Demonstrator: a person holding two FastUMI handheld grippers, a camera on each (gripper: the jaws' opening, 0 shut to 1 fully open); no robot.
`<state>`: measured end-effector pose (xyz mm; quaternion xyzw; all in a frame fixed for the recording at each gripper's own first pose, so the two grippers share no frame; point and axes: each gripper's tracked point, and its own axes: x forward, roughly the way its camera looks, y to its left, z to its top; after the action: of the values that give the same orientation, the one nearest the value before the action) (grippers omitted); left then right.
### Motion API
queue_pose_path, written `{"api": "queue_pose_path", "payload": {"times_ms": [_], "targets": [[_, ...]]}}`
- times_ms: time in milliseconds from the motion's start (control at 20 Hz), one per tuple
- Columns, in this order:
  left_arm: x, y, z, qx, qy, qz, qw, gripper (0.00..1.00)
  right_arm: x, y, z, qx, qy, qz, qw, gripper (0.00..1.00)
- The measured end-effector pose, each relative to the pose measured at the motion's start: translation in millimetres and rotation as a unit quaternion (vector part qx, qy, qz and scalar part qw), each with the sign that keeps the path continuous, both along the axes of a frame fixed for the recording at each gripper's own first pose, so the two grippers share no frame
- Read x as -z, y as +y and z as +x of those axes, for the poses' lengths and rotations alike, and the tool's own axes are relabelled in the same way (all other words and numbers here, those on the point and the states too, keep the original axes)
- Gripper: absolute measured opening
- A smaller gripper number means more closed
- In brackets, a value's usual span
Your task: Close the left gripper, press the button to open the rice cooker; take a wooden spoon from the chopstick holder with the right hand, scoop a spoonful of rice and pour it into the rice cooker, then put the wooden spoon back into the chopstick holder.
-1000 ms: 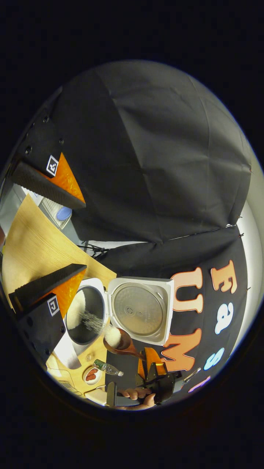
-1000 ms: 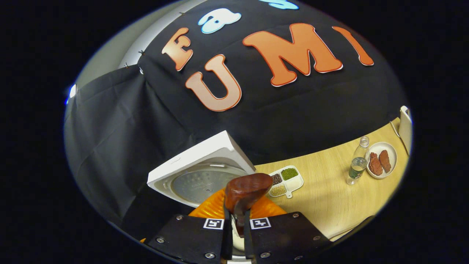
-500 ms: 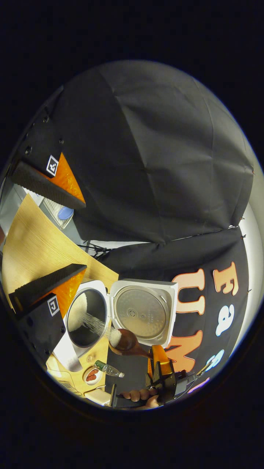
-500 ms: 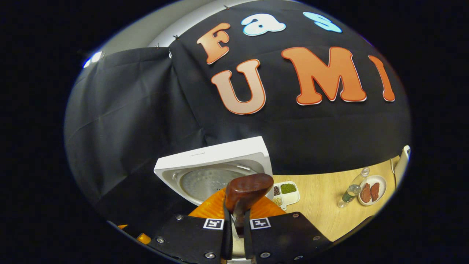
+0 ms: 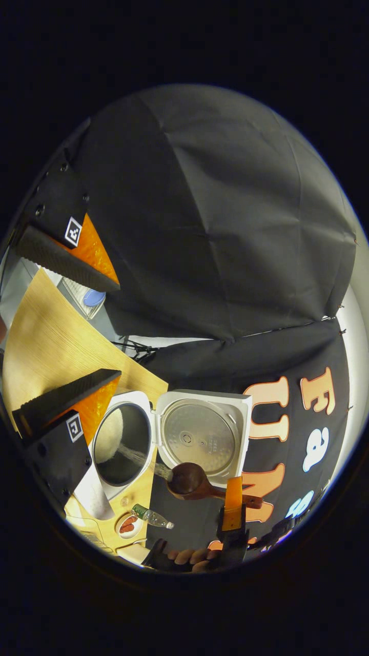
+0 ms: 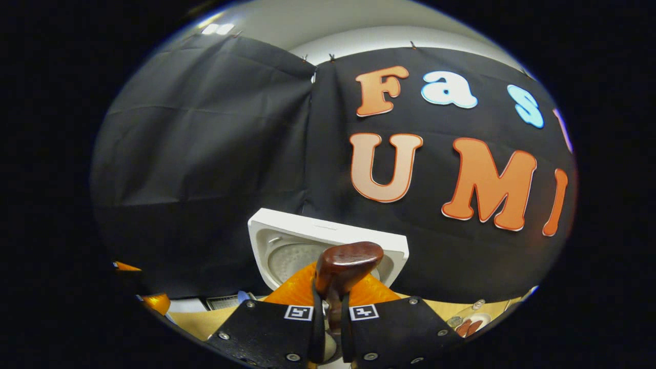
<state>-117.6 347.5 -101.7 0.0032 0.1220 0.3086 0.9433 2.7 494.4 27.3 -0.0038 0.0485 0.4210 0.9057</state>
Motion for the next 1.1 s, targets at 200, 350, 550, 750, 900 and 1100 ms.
{"api": "queue_pose_path", "payload": {"times_ms": [200,350,550,750,900,1100], "targets": [[-4,0,1,-0.001,0.0,0.006,1.0,0.99,-6,-1,1,-0.004,-0.008,0.008,1.0,0.12],[-4,-11,6,0.004,0.002,0.007,1.0,1.0,-9,-18,2,0.004,0.024,0.033,0.999,0.12],[-4,-32,13,0.017,0.005,0.012,1.0,1.0,2,-63,11,0.019,0.073,0.054,0.996,0.12],[-7,-62,24,0.033,0.006,0.011,0.999,0.99,19,-120,18,0.05,0.113,0.062,0.99,0.12],[-7,-88,30,0.046,0.011,0.013,0.999,1.0,37,-169,26,0.081,0.14,0.067,0.985,0.12],[-5,-125,42,0.061,0.017,0.005,0.998,1.0,79,-245,37,0.137,0.174,0.053,0.974,0.12]]}}
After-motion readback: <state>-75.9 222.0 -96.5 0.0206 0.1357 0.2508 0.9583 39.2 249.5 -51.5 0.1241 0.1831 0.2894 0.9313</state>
